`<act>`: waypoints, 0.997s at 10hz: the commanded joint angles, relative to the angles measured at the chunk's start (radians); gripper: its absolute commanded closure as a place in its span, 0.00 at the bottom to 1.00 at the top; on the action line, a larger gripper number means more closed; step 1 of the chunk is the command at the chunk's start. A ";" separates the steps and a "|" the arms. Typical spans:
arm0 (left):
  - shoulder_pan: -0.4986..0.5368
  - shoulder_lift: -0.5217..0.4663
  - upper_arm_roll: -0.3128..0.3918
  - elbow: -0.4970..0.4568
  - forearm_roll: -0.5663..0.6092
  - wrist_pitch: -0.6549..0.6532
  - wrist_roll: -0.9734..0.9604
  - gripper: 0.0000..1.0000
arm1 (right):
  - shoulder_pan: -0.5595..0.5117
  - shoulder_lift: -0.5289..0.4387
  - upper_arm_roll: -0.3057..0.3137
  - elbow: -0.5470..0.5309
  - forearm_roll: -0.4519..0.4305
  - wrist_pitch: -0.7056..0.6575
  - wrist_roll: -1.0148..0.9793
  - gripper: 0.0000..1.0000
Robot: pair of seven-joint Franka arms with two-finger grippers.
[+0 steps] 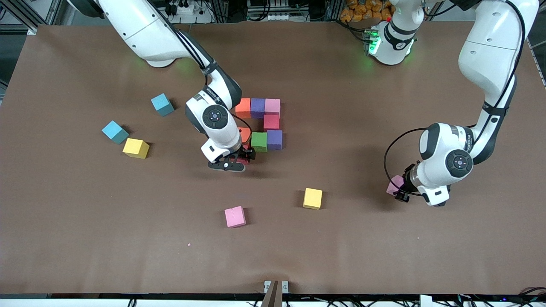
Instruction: Form number 2 with 11 blocks
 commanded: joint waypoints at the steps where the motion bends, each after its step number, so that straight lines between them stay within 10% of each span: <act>1: -0.091 -0.004 0.004 0.064 0.078 -0.050 -0.036 0.91 | -0.004 -0.020 -0.011 0.059 -0.017 -0.022 0.003 0.07; 5: -0.271 0.002 0.001 0.213 0.042 -0.182 -0.045 0.90 | -0.067 0.007 -0.019 0.212 -0.025 -0.039 -0.214 0.04; 10: -0.242 -0.025 0.001 0.213 -0.006 -0.233 -0.111 0.90 | -0.132 0.192 -0.022 0.473 -0.022 -0.025 -0.602 0.04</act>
